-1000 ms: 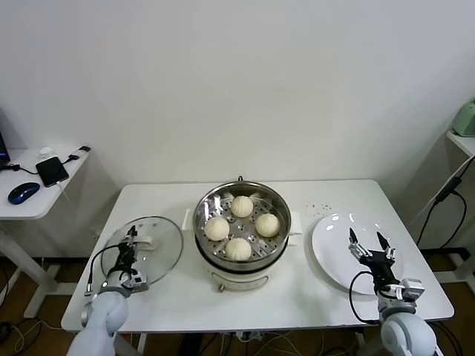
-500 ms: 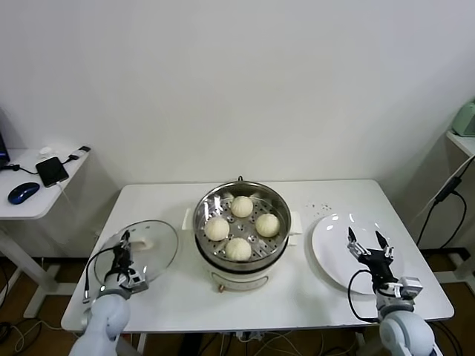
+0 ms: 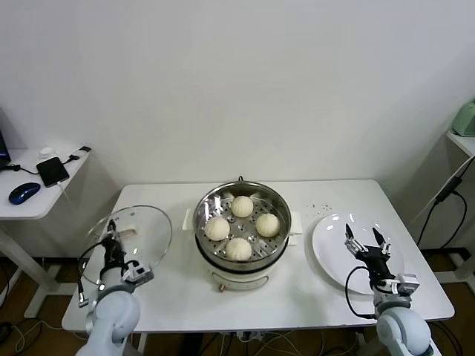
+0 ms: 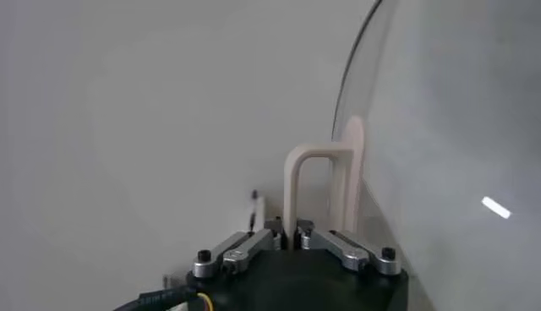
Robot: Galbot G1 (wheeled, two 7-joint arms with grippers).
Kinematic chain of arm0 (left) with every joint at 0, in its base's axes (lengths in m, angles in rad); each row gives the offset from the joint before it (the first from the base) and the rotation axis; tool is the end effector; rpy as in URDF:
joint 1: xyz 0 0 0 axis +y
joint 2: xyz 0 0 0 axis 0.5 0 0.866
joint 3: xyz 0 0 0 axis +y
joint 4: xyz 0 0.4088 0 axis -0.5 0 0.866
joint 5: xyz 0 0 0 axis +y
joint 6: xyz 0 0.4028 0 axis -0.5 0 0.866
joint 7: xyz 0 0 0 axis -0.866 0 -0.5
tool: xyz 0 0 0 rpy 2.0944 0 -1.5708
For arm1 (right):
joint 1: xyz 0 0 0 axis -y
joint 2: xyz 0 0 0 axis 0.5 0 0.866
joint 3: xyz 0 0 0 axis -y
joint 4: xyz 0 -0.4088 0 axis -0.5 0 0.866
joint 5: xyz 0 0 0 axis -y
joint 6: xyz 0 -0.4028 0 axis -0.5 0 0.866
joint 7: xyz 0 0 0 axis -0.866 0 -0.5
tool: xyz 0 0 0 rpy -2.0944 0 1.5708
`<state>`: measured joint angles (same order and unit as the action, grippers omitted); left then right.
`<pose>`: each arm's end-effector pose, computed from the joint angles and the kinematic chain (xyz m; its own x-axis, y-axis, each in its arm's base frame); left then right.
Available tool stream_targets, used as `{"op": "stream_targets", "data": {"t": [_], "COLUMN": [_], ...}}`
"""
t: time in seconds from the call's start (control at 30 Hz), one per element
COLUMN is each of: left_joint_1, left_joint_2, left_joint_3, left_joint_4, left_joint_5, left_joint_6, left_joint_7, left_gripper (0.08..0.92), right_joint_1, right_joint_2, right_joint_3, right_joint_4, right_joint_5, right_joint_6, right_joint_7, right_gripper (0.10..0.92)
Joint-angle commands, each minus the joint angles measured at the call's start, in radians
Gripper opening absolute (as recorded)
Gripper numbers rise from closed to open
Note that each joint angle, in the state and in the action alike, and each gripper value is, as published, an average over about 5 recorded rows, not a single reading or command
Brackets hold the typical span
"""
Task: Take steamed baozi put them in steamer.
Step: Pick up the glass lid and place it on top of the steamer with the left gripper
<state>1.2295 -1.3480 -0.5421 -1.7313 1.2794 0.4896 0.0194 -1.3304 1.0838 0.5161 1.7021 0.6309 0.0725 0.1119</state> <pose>0.3304 0.0833 -0.4008 -0.8891 -0.4523 0.0708 0.0401 0.0772 0.9962 0.2951 -0.1640 -0.4151 -0.9919 0.0536 0.1152 0.0702 0.9869 0.1450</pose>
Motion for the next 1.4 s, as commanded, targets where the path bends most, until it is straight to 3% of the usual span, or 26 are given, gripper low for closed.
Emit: {"op": "stream_targets", "data": {"t": [0.03, 0.3, 0.83, 1.13, 1.4], "left_joint_1": [0.016, 0.001, -0.186, -0.262, -0.299], "left_joint_2": [-0.108, -0.144, -0.234, -0.252, -0.27], "left_joint_3": [-0.003, 0.119, 0.454, 0.643, 0.689], "left_joint_4": [-0.28, -0.388, -0.316, -0.203, -0.111], "left_joint_5": [0.218, 0.288, 0.348, 0.233, 0.196], "left_joint_6": [0.214, 0.237, 0.251, 0.259, 0.271], "left_joint_7": [0.249, 0.363, 0.459, 0.369, 0.298], "left_gripper": [0.166, 0.166, 0.166, 0.166, 0.166], "right_joint_1": [0.005, 0.008, 0.025, 0.029, 0.028], "right_joint_2": [-0.003, 0.006, 0.074, 0.09, 0.085], "right_joint_3": [-0.003, -0.011, 0.0, 0.0, 0.006], "right_joint_4": [0.0, -0.009, -0.049, -0.061, -0.064], "right_joint_5": [0.002, -0.011, -0.063, -0.074, -0.073], "right_joint_6": [0.006, -0.003, -0.004, -0.002, -0.002], "right_joint_7": [0.001, 0.004, 0.004, 0.004, 0.004], "right_gripper": [0.823, 0.823, 0.823, 0.823, 0.823]}}
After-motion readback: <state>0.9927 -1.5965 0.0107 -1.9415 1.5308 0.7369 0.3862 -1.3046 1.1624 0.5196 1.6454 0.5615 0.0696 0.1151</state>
